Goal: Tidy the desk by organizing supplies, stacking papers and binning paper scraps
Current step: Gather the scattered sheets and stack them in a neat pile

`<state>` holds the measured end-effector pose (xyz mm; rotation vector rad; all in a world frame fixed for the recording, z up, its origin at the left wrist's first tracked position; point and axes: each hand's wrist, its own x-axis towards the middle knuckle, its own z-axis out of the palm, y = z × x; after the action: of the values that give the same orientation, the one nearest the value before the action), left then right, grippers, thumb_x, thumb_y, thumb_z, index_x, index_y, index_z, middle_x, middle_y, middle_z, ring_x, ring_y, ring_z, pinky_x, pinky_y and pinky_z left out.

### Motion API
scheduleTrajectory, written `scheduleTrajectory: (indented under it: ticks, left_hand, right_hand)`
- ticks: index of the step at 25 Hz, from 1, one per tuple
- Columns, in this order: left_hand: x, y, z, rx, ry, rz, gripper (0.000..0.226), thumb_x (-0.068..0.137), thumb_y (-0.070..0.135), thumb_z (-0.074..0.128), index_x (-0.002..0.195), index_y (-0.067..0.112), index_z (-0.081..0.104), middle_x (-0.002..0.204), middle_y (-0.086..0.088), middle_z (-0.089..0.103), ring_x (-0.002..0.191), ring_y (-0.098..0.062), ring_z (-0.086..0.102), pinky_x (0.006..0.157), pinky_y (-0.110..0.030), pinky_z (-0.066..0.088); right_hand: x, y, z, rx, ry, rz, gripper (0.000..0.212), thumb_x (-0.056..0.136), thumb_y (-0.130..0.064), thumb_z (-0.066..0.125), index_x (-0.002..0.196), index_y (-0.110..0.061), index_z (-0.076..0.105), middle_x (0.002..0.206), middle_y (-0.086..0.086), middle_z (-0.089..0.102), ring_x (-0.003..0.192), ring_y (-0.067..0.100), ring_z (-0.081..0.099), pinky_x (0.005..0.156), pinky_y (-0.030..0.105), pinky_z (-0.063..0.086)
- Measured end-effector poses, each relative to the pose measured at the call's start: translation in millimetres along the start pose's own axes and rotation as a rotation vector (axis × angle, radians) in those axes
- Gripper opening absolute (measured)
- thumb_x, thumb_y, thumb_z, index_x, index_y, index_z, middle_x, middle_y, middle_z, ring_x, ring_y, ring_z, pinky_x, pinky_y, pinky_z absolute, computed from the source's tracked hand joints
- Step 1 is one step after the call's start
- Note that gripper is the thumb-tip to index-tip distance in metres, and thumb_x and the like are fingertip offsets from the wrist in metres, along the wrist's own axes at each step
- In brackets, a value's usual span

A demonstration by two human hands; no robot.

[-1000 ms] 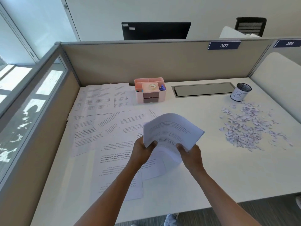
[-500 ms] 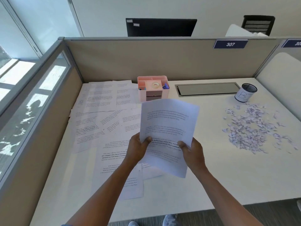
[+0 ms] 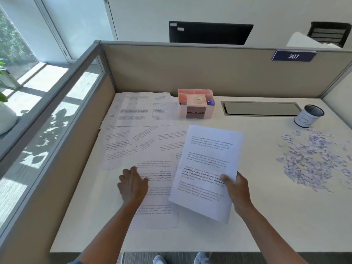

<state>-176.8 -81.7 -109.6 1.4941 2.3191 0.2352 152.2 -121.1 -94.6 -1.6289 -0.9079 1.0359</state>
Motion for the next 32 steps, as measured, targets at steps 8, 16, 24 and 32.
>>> scheduleTrajectory:
  ticks: [8,16,24,32]
  left_hand:
    - [1,-7,1,0.107,-0.125,-0.099,0.088,0.076,0.042,0.084,0.139,0.008,0.032,0.132,-0.018,0.041,0.118,-0.04,0.054,0.101,-0.048,0.042]
    - [23,-49,3,-0.241,-0.156,-0.15,0.038,0.082,0.03,0.079,0.109,0.014,0.058,0.112,-0.009,0.069,0.102,-0.031,0.065,0.09,-0.04,0.048]
    - [38,-80,-49,-0.973,-0.267,-0.014,0.037,0.081,0.021,0.083,0.114,0.016,0.067,0.105,-0.004,0.076,0.095,-0.028,0.073,0.078,-0.038,0.06]
    - [29,-47,-69,-1.121,-0.492,0.157,0.059,0.07,0.029,0.086,0.122,0.009,0.066,0.113,-0.011,0.075,0.103,-0.033,0.073,0.09,-0.049,0.059]
  right_hand:
    - [-7,14,15,-0.011,-0.009,0.059,0.017,0.088,-0.016,0.069,0.099,-0.029,0.07,0.093,-0.018,0.075,0.083,0.005,0.072,0.07,0.028,0.052]
    - [-11,22,13,0.004,0.017,0.041,0.019,0.088,-0.019,0.07,0.099,-0.034,0.071,0.098,-0.017,0.075,0.087,0.006,0.072,0.08,0.034,0.054]
    - [-1,14,7,-0.002,0.049,0.028,0.017,0.088,-0.018,0.069,0.098,-0.031,0.071,0.096,-0.015,0.075,0.092,0.013,0.071,0.085,0.038,0.055]
    - [-5,-1,37,-0.028,-0.099,-0.008,0.014,0.087,-0.02,0.073,0.097,-0.029,0.071,0.097,-0.008,0.076,0.088,0.015,0.072,0.076,0.035,0.057]
